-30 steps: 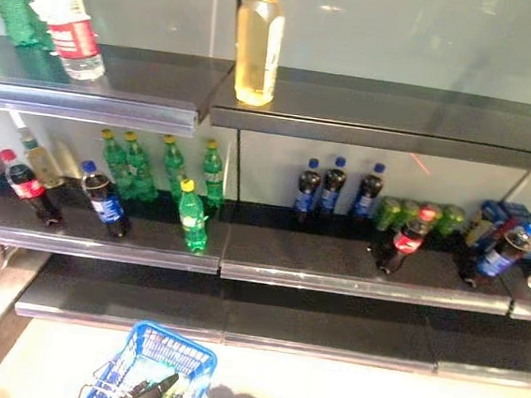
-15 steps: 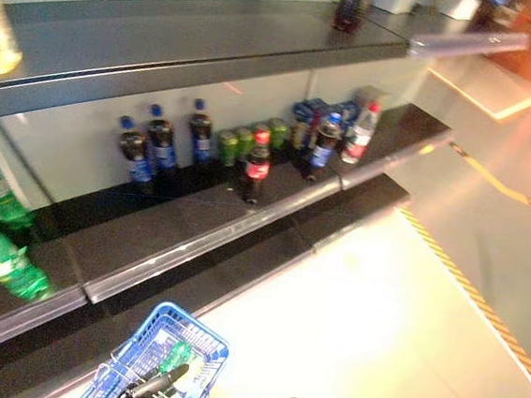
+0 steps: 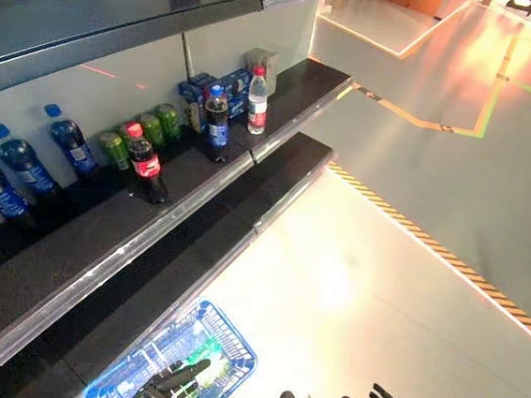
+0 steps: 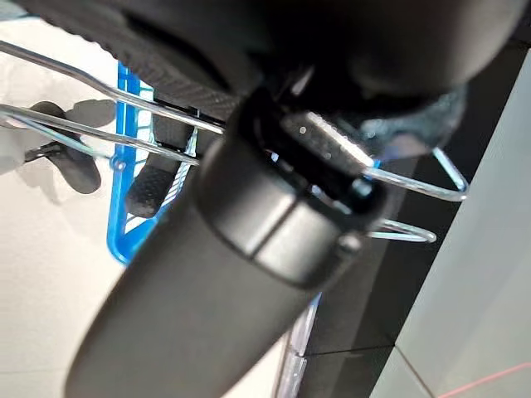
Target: Pick up the drink and place into the basket.
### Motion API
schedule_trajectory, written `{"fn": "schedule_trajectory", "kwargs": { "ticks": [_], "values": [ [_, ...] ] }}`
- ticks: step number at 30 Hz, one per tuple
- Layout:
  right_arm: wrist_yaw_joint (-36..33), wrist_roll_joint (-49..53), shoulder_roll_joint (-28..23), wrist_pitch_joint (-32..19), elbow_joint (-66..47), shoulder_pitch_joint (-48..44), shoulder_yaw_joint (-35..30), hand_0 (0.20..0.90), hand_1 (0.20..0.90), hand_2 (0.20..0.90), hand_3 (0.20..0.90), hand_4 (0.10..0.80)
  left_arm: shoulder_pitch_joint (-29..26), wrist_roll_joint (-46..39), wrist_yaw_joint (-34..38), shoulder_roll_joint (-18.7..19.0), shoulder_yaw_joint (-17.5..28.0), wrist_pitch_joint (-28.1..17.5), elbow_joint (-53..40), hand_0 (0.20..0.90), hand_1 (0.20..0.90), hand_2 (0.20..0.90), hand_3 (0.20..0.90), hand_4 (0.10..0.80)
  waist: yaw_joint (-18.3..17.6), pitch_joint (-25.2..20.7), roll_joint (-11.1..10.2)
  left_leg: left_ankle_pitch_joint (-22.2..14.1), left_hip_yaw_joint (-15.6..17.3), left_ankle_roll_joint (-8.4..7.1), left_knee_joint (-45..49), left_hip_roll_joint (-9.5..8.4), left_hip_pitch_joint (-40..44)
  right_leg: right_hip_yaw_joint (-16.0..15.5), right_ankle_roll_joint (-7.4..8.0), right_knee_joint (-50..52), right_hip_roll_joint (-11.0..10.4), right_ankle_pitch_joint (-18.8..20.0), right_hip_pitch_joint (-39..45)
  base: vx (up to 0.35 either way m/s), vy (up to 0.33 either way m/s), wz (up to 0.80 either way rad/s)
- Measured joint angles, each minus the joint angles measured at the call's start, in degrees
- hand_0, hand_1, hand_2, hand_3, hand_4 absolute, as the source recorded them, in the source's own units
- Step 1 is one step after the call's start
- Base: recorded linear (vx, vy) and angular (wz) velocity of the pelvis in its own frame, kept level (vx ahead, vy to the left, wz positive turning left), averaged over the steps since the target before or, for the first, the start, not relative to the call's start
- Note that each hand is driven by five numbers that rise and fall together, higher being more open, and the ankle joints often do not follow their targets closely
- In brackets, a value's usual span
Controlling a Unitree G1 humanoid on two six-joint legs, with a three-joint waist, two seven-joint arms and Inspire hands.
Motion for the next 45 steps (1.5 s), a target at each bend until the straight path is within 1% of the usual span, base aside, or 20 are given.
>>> {"fn": "schedule_trajectory", "kwargs": {
  "ticks": [2, 4, 7, 9, 10, 11, 12, 13, 14, 18, 20, 23, 25, 26, 28, 30, 33, 36, 38, 45],
  "values": [
    [0.0, -0.1, 0.5, 0.0, -0.1, -0.3, 0.1, 0.9, 0.9, 0.9, 0.9, 0.8, 0.3, 0.1, 0.5, 0.1, -0.5, -0.1, 0.0, 0.3, 0.3, 0.3, 0.2, 0.1, 0.1, -0.3, -0.6, -0.2, -0.9, -1.1, 5.3, 0.72, -2.0, -1.3, -0.57, 0.1, -0.8, -1.0, 0.2, -0.006, -0.269, -0.23],
    [-0.3, -0.1, 1.5, 0.1, 0.1, -0.5, 1.2, 0.9, 0.9, 0.9, 0.9, 0.8, -0.2, 0.7, 1.0, 0.1, -0.8, -0.2, -0.2, 0.3, 0.3, 0.3, 0.2, 0.1, 1.4, 0.4, -3.1, -0.4, -6.9, -1.84, 17.4, -0.1, -7.3, 2.2, -2.44, -0.3, -1.8, -0.9, 1.3, 0.056, -0.144, -0.56],
    [-0.3, -0.2, 0.5, -0.2, 0.1, -2.0, 1.4, 0.9, 0.9, 0.9, 0.9, 0.8, -0.4, 1.1, -0.2, -0.5, -1.1, -0.5, -3.3, 0.3, 0.3, 0.3, 0.2, 0.1, 2.4, 0.9, -3.3, -1.0, -13.0, -2.33, 8.4, -7.63, -8.2, 6.6, -3.05, -0.3, -3.1, -0.4, 1.4, 0.107, -0.019, -0.84],
    [-0.4, -0.1, -1.4, -0.7, 0.0, -2.0, 1.5, 0.9, 0.9, 0.9, 0.9, 0.8, -1.4, 0.8, -0.5, -1.3, -0.5, -0.5, -3.3, 0.3, 0.3, 0.3, 0.2, 0.1, 1.8, 1.6, 0.6, -1.4, -13.0, -0.79, 3.0, -9.99, -10.5, 5.4, -2.36, -0.4, -2.4, -0.8, 0.8, 0.224, -0.029, -0.7],
    [-0.6, -0.1, -2.7, -0.6, 0.6, -2.1, 1.6, 0.9, 0.9, 0.9, 0.9, 0.8, -1.2, 0.4, -0.6, -2.7, 0.4, -0.6, -2.9, 0.3, 0.3, 0.3, 0.2, 0.1, 3.1, 1.0, 4.1, 0.6, -15.6, 3.85, 1.2, -9.66, -12.1, 6.0, -0.8, 0.3, -0.3, -1.6, 0.0, 0.319, -0.057, -1.27],
    [-0.9, -0.1, -2.8, -0.3, 2.0, -2.6, 1.6, 0.9, 0.9, 0.9, 0.9, 0.8, -0.9, -0.2, -0.4, -3.8, 2.0, -1.0, -3.0, 0.3, 0.3, 0.3, 0.2, 0.1, 5.0, 1.0, 7.0, 3.2, -14.6, 4.23, 1.3, -7.15, -12.2, 6.0, -1.94, 10.8, 1.8, -4.2, -3.0, 0.317, -0.054, -1.22],
    [-1.0, -0.1, -2.0, 0.1, 2.3, -1.8, 2.0, 0.9, 0.9, 0.9, 0.9, 0.8, -0.3, -0.3, -0.6, -3.6, 2.6, -1.6, -3.2, 0.3, 0.3, 0.3, 0.2, 0.1, 4.7, 0.8, 7.0, 2.9, -15.1, 3.75, 1.2, -7.23, -12.0, 5.8, 0.76, 17.4, 2.3, -11.0, -3.2, 0.281, -0.035, -0.73],
    [-0.9, -0.2, -1.3, 0.2, 2.3, -0.9, 2.6, 0.9, 0.9, 0.9, 0.9, 0.8, -0.1, -0.2, -1.1, -2.9, 2.6, -2.0, -3.4, 0.3, 0.3, 0.3, 0.2, 0.1, 4.4, 1.0, 5.7, 2.8, -15.9, 3.43, 1.6, -8.66, -11.9, 6.7, 0.92, 15.8, 1.4, -14.5, -0.9, 0.257, -0.026, 0.02],
    [-0.9, -0.2, -1.0, 0.6, 2.9, -0.8, 2.8, 0.9, 0.9, 0.9, 0.9, 0.8, -0.8, -0.2, -1.3, -2.7, 2.7, -2.2, -2.8, 0.3, 0.3, 0.3, 0.2, 0.1, 3.8, 2.3, 5.3, 2.6, -16.6, 1.98, 2.8, -8.91, -12.1, 6.7, -2.65, 10.4, 1.7, -12.6, 2.2, 0.277, -0.014, 0.31],
    [-1.0, -1.2, -0.7, 0.7, 3.2, -0.9, 2.5, 0.9, 0.9, 0.9, 0.9, 0.8, -2.7, -0.3, -3.0, -2.9, 2.6, -2.5, -2.5, 0.3, 0.3, 0.3, 0.2, 0.1, 5.4, 4.3, 1.6, 4.4, -15.7, -0.04, -3.0, -14.81, -15.4, 12.1, -3.34, -0.2, 0.3, -8.9, 9.6, 0.396, -0.004, 0.12],
    [-1.0, -1.8, -0.6, 0.6, 3.0, -2.3, 2.2, 0.9, 0.9, 0.9, 0.9, 0.8, -2.8, -2.8, -2.1, -3.2, 5.1, -2.3, -1.9, 0.3, 0.3, 0.3, 0.2, 0.1, 6.0, 4.4, 1.9, 7.3, -15.5, -0.84, -5.0, -14.52, -16.7, 13.2, -3.04, -0.3, 1.6, -10.9, 12.0, 0.478, 0.022, -0.26],
    [-1.0, -3.4, -0.1, 0.6, 2.8, -2.7, 2.5, 0.9, 0.9, 0.9, 0.9, 0.8, -1.3, -3.4, -1.6, -2.3, 7.5, -2.4, -1.8, 0.3, 0.3, 0.3, 0.2, 0.1, 7.3, 3.3, 0.7, 10.8, -11.3, 4.2, -3.9, -14.4, -14.9, 12.9, -0.73, -0.1, 0.7, -13.8, 14.5, 0.44, 0.067, -0.55],
    [-1.0, -5.2, 0.2, 0.5, 1.9, -2.9, 2.6, 0.9, 0.9, 0.9, 0.9, 0.8, 0.5, -3.3, -1.3, -0.8, 8.5, -2.7, -1.1, 0.3, 0.3, 0.3, 0.2, 0.1, 8.2, 2.4, -0.6, 9.5, -9.0, 10.92, -4.6, -15.35, -12.3, 10.6, 2.75, 3.4, -0.6, -16.2, 15.0, 0.437, 0.137, -0.44],
    [-1.0, -5.7, 0.1, 0.5, 1.7, -2.9, 2.4, 0.9, 0.9, 0.9, 0.9, 0.8, 0.0, -3.2, -1.3, -0.2, 8.6, -2.6, 0.4, 0.3, 0.3, 0.3, 0.2, 0.1, 8.2, 2.2, -0.9, 8.6, -9.3, 11.18, -4.6, -15.43, -11.1, 9.4, 3.86, 6.4, -1.0, -16.9, 14.8, 0.35, 0.153, 0.06],
    [-0.9, -6.2, 0.1, 0.5, 1.5, -3.0, 2.4, 0.9, 0.9, 0.9, 0.9, 0.8, -0.7, -2.4, -1.3, 1.0, 7.3, -2.6, 0.9, 0.3, 0.3, 0.3, 0.2, 0.1, 8.2, 2.1, -0.2, 6.8, -9.7, 11.71, -4.5, -15.14, -9.4, 9.4, 10.08, 22.0, -1.6, -20.8, 9.0, 0.326, 0.164, 0.26],
    [-0.7, -6.2, 0.1, 0.5, 0.8, -2.9, 2.4, 0.9, 0.9, 0.9, 0.9, 0.8, -1.8, -1.4, -1.3, 1.5, 5.6, -2.6, 1.1, 0.3, 0.3, 0.3, 0.2, 0.1, 8.3, 2.2, -0.1, 5.5, -11.0, 12.24, -4.5, -15.09, -7.8, 9.2, 12.9, 40.5, -2.5, -18.9, 1.3, 0.288, 0.154, 0.41],
    [-0.4, -6.2, 0.0, 0.4, 0.1, -3.0, 2.4, 0.9, 0.9, 0.9, 0.9, 0.8, -2.3, -0.9, -1.1, 2.0, 3.5, -2.5, 1.4, 0.3, 0.3, 0.3, 0.2, 0.1, 8.1, 2.1, 0.1, 3.8, -13.5, 13.08, -4.5, -14.67, -4.9, 4.5, 12.19, 52.1, -7.6, -16.1, -6.2, 0.222, -0.007, 0.39],
    [-0.2, -5.8, -0.1, -1.0, 0.0, -3.9, 2.5, 0.9, 0.9, 0.9, 0.9, 0.8, -2.5, -1.0, -0.2, 1.9, 2.9, -2.4, 1.4, 0.3, 0.3, 0.3, 0.2, 0.1, 7.7, 2.4, 0.9, 2.8, -17.3, 12.6, -4.5, -13.58, -3.5, 3.3, 11.07, 40.3, -9.9, -15.2, -7.8, 0.235, -0.145, 0.55],
    [-0.2, -4.5, -0.2, -1.1, 0.3, -3.9, 2.4, 0.9, 0.9, 0.9, 0.9, 0.8, -2.6, -1.0, -0.1, 2.3, 1.7, -2.4, 1.8, 0.3, 0.3, 0.3, 0.2, 0.1, 6.9, 2.4, 0.9, 2.8, -20.0, 12.59, -4.5, -13.11, -2.8, 3.4, 9.54, 30.6, -9.7, -13.4, -7.6, 0.299, -0.154, 0.79],
    [-0.3, -4.2, -0.3, -1.2, 2.5, -4.2, 2.3, 0.9, 0.9, 0.9, 0.9, 0.8, -2.6, -2.1, -0.1, 1.9, 1.4, -2.9, 5.4, 0.3, 0.3, 0.3, 0.2, 0.1, 4.3, 2.8, 0.2, -1.1, -33.4, 10.24, -4.2, -11.94, 0.7, 6.7, 9.9, 0.8, -5.1, -0.3, -6.0, 0.361, -0.139, 0.82]
  ]
}}
